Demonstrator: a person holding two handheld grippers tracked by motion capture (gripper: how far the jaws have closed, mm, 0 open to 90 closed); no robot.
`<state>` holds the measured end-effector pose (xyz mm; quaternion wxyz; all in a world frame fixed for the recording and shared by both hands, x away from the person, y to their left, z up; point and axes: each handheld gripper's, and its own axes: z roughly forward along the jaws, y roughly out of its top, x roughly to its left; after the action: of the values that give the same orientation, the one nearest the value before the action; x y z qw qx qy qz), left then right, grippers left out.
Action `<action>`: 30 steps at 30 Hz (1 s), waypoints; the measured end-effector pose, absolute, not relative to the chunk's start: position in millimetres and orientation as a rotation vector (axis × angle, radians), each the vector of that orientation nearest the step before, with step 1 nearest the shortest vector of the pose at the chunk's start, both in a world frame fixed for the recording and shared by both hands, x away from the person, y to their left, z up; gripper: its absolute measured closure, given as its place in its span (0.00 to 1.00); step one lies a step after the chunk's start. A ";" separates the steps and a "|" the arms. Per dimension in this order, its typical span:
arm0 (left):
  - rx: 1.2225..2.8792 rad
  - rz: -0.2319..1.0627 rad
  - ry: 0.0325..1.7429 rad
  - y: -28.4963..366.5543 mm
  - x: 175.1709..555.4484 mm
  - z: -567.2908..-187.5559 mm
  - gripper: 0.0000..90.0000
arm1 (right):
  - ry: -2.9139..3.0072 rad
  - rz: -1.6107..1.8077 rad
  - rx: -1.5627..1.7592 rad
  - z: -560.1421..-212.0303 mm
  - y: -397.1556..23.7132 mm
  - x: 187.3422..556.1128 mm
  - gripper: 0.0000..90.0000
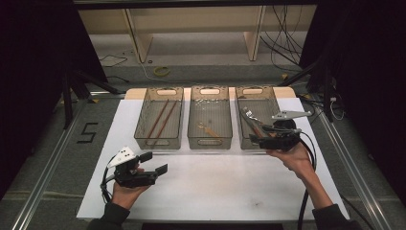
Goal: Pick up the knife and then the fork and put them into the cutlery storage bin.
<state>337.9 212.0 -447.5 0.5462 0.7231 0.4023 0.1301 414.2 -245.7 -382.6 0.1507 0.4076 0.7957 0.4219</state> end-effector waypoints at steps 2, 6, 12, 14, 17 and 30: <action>1.715 0.308 0.953 212.1 338.1 -447.7 0.18 | 2.285 1.230 1.175 -384.2 -246.8 410.0 0.37; 1.714 0.304 0.954 212.3 338.2 -447.7 0.18 | 2.277 1.261 1.171 -387.8 -248.6 399.4 0.36; 1.717 0.301 0.951 212.8 338.2 -447.7 0.18 | 2.255 1.322 1.171 -395.6 -249.4 383.9 0.35; 1.715 0.301 0.950 213.0 338.1 -447.6 0.18 | 2.253 1.333 1.168 -399.3 -248.9 378.6 0.35; 1.715 0.299 0.950 213.1 338.1 -447.6 0.18 | 2.244 1.367 1.169 -404.2 -248.1 371.4 0.35; 1.716 0.294 0.945 212.9 337.3 -447.4 0.17 | 2.201 1.442 1.157 -413.6 -247.1 353.0 0.32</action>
<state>337.3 212.9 -447.4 0.5481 0.7245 0.3991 0.1240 353.0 -247.1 -413.6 0.1333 0.3989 0.7589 0.4972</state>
